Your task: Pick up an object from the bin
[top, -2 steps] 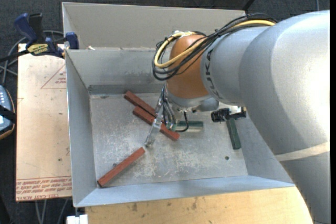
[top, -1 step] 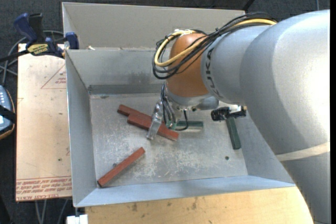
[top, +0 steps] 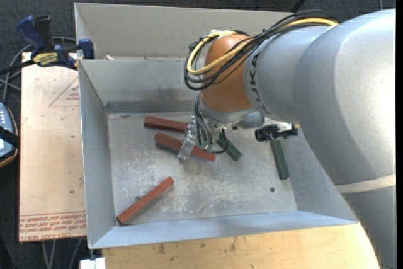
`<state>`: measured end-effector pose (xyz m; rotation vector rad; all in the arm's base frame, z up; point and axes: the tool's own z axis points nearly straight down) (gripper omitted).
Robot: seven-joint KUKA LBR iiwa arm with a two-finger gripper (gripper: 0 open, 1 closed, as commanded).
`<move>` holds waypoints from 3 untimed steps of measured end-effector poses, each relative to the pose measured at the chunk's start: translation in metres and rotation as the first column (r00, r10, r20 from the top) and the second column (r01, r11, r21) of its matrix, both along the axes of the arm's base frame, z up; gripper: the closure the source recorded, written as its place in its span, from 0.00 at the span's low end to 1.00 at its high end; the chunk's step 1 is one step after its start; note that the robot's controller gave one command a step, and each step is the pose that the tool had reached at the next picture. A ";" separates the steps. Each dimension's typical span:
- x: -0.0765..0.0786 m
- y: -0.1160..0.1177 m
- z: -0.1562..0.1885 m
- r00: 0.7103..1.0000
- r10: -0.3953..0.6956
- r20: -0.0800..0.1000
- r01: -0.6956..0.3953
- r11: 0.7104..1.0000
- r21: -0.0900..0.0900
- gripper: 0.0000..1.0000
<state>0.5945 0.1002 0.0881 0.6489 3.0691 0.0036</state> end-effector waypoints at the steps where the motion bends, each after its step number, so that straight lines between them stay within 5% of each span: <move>1: 0.001 0.000 0.021 1.000 0.002 -0.001 -0.002 1.000 0.000 1.00; 3: 0.003 0.001 0.062 1.000 0.006 -0.002 -0.006 1.000 0.000 1.00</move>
Offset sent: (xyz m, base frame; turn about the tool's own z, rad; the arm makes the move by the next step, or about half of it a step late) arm -0.0001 0.0000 0.0199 0.0000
